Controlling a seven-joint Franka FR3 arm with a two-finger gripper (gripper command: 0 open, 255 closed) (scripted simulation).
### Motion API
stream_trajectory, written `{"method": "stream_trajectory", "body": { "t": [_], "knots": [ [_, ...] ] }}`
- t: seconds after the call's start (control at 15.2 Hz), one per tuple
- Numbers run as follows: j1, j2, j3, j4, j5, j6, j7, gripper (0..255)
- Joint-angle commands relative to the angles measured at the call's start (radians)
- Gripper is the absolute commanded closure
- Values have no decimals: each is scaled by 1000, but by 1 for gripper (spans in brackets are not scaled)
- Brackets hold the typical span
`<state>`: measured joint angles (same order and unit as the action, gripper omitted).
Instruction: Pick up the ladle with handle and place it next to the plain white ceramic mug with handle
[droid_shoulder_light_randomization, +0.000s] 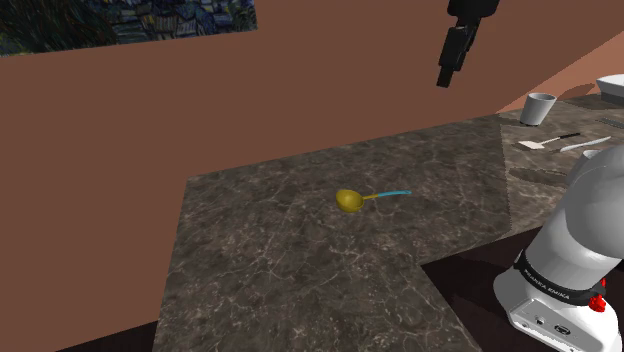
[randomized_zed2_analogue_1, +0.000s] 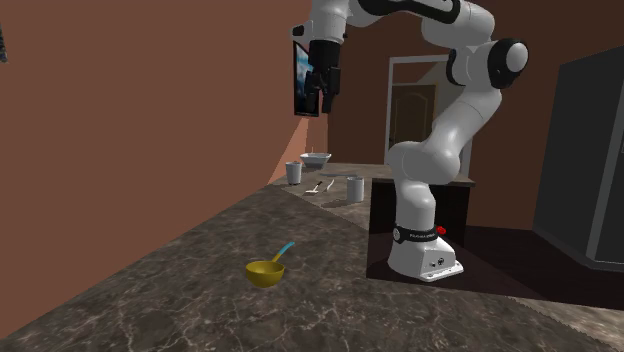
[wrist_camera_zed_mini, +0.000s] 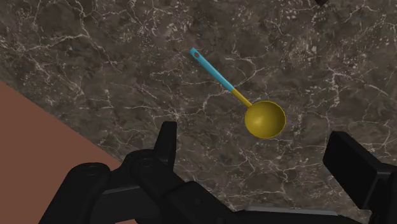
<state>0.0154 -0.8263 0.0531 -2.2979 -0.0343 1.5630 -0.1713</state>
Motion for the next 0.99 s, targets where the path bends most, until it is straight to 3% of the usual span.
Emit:
{"method": "stream_trajectory", "body": {
  "t": [0.0,0.46,0.92],
  "knots": [
    [0,0,0,0,0,0,0,0],
    [71,32,-34,-214,-27,272,-168,0],
    [134,149,-71,-369,-57,569,-333,0]
  ]
}}
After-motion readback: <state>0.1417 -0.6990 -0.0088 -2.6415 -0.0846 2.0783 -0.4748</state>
